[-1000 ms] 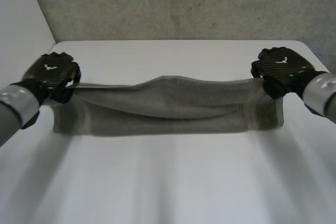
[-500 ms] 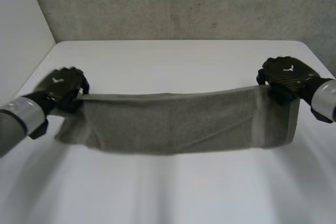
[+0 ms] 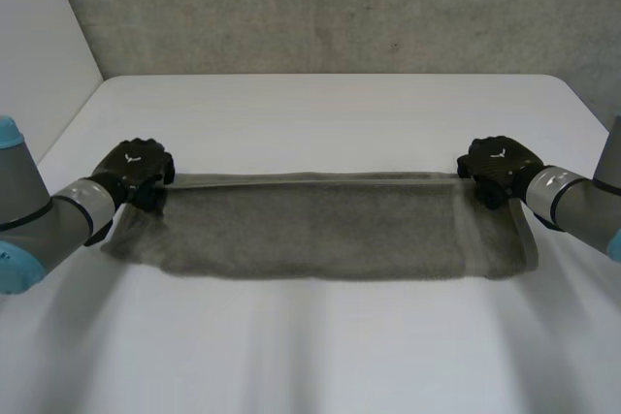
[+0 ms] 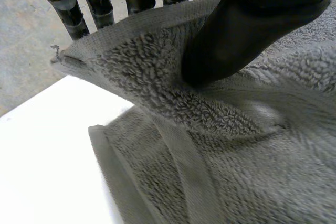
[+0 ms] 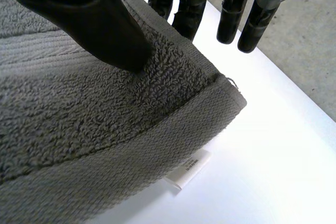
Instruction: Fold the towel.
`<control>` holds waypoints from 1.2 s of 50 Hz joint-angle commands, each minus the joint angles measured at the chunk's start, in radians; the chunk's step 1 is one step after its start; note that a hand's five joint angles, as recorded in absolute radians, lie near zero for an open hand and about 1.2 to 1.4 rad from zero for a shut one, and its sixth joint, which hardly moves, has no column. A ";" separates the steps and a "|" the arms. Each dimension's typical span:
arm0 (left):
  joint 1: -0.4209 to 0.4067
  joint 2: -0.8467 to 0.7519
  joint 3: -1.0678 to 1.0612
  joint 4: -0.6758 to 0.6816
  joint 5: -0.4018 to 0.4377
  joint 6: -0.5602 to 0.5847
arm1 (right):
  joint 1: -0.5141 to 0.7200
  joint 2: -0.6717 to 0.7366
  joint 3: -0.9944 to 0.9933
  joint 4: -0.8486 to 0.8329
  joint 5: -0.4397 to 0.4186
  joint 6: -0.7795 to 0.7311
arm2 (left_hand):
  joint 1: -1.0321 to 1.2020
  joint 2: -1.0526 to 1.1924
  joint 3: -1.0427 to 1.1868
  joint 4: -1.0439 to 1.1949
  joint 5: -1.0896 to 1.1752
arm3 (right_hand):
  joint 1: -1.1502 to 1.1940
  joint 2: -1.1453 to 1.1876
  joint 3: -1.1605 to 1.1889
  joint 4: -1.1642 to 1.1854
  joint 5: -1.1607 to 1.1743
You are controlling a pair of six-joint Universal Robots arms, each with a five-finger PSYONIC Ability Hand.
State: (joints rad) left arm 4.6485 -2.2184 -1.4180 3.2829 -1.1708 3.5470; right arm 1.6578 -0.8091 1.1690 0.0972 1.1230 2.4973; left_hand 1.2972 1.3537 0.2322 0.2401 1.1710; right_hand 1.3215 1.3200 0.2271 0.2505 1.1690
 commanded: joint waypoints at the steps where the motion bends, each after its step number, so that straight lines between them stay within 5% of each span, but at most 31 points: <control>1: -0.001 -0.050 0.082 0.001 -0.026 0.001 | 0.014 0.019 -0.011 -0.066 0.021 0.002 | 0.099 0.043 -0.058 -0.066 0.051 | 0.075 0.076 -0.053 -0.076 0.053; 22: -0.016 0.092 0.080 -0.103 -0.024 0.029 | 0.028 -0.044 -0.020 -0.085 0.021 0.014 | 0.099 0.043 -0.058 -0.066 0.051 | 0.075 0.076 -0.053 -0.076 0.053; 29: -0.014 0.056 0.082 -0.109 -0.030 0.136 | 0.030 -0.018 -0.023 -0.087 0.014 0.014 | 0.099 0.043 -0.058 -0.066 0.051 | 0.075 0.076 -0.053 -0.076 0.053; 49: -0.016 -0.138 0.221 -0.095 -0.073 0.141 | 0.048 0.131 -0.138 -0.105 0.021 0.012 | 0.099 0.043 -0.058 -0.066 0.051 | 0.075 0.076 -0.053 -0.076 0.053; 59: -0.019 -0.144 0.221 -0.094 -0.082 0.142 | 0.051 0.154 -0.154 -0.106 0.020 0.014 | -0.626 -0.682 -0.058 -0.066 -0.674 | 0.041 0.042 -0.053 -0.076 0.019; 60: -0.017 -0.139 0.221 -0.094 -0.092 0.141 | 0.051 0.154 -0.155 -0.108 0.020 0.015 | -0.684 -0.740 -0.058 -0.066 -0.732 | -0.430 -0.429 -0.053 -0.076 -0.452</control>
State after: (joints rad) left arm 4.6312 -2.3653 -1.1933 3.1888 -1.2459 3.6883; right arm 1.7063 -0.6616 1.0183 -0.0083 1.1437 2.5099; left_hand 0.7480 0.7577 0.2322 0.2401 0.5844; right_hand 1.3213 1.3292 0.2271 0.2505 1.1754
